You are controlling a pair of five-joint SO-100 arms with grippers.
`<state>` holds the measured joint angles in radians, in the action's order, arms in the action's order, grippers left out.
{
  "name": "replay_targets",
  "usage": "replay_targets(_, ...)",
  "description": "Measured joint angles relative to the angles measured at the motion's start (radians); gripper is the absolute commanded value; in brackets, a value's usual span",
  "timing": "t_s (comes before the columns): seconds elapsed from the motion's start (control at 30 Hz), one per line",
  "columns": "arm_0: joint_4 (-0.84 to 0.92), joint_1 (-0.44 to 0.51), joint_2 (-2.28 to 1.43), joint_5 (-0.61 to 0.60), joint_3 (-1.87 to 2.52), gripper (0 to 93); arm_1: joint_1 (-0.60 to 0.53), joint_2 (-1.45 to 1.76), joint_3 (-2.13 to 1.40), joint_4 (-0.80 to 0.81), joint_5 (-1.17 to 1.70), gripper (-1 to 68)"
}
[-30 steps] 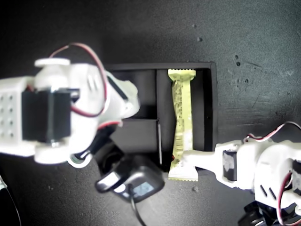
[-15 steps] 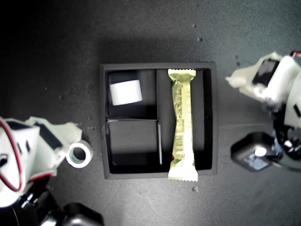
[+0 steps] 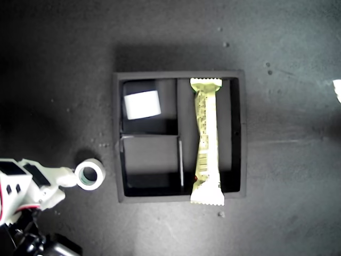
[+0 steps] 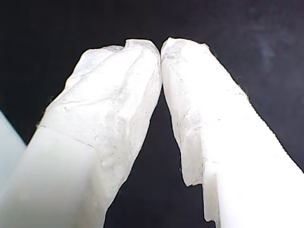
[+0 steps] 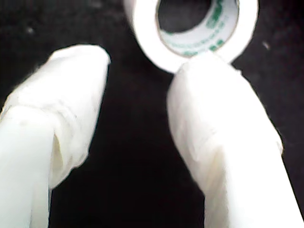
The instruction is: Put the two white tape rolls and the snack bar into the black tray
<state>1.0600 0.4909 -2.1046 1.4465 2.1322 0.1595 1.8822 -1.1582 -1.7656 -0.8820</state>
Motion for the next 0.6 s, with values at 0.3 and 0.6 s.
replay_targets(0.3, -0.097, -0.011, 0.115, -0.029, 0.002, 11.0, -0.069, 0.359, -0.509, 0.141, -0.147, -0.2)
replay_targets(0.6, -0.15, -0.009, 0.144, -0.029, 0.002, 11.1, -0.109, 0.476, -0.784, 0.268, -0.23, -0.2)
